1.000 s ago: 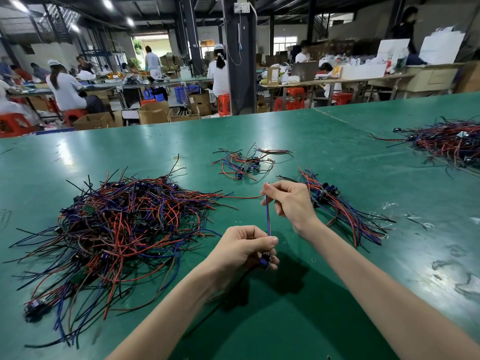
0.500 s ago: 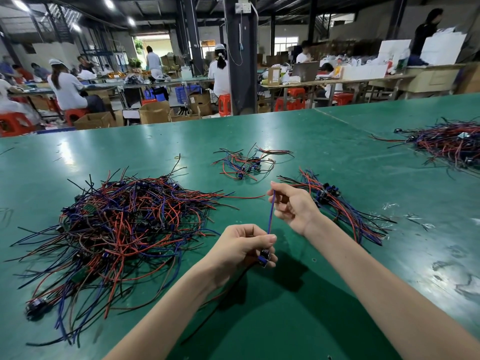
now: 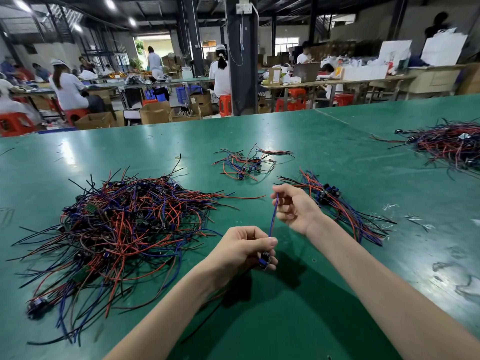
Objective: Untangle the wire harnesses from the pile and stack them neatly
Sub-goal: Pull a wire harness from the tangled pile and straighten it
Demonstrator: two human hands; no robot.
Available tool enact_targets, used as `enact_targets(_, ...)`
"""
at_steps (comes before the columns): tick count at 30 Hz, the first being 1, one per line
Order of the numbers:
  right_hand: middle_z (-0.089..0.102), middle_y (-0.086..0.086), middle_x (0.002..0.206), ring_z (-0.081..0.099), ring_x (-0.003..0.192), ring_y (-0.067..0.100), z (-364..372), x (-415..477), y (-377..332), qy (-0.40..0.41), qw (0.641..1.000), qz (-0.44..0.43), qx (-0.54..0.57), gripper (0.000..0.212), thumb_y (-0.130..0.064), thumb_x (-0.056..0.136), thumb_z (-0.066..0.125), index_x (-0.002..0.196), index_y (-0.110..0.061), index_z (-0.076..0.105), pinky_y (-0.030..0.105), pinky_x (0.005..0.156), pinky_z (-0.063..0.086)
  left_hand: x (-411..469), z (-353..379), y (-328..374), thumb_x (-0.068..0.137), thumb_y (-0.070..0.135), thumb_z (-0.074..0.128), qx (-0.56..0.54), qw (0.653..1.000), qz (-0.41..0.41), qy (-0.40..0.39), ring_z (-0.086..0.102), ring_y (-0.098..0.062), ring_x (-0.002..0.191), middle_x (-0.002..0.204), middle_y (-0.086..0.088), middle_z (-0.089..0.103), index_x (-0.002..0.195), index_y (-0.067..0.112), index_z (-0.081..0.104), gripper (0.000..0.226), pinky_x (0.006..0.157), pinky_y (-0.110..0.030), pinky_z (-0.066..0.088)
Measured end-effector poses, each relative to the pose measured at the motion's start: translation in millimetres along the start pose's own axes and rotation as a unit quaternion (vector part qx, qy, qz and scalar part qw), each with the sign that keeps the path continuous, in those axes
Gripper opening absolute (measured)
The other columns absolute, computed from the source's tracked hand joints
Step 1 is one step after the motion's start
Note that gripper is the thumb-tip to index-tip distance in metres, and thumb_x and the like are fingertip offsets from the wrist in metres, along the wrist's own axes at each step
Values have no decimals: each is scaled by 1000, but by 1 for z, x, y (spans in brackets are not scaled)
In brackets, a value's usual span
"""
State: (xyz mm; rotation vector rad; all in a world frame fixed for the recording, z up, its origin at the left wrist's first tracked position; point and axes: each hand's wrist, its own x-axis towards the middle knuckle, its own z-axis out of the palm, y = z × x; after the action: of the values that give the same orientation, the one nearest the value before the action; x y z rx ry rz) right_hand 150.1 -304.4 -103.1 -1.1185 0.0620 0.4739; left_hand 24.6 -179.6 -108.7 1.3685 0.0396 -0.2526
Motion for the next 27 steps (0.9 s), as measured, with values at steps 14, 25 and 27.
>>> enact_targets(14, 49, -3, 44, 31, 25, 1, 0, -1, 1, -39, 995, 60, 68, 26, -14, 94, 49, 69, -7, 48, 10, 27, 18, 3, -5, -2, 84, 1, 63, -6, 1000, 7, 8, 61, -20, 49, 58, -11, 58, 67, 4, 55, 20, 49, -26, 52)
enact_targets(25, 64, 2, 56, 46, 33, 2, 5, -1, 7, -24, 1000, 6, 5, 26, -25, 95, 55, 78, -5, 59, 13, 33, 40, 6, -8, 1, 86, 0, 61, -23, 998, 32, 45, 61, -19, 48, 57, -11, 59, 68, 2, 55, 19, 48, -25, 52)
enact_targets(27, 68, 6, 75, 55, 41, 7, 9, -5, 10, -48, 998, -8, -45, 27, -31, 93, 55, 89, -5, 60, 18, 38, 46, 7, -11, 3, 85, 3, 63, -34, 995, 49, 82, 62, -19, 49, 59, -12, 61, 69, 2, 56, 17, 48, -25, 53)
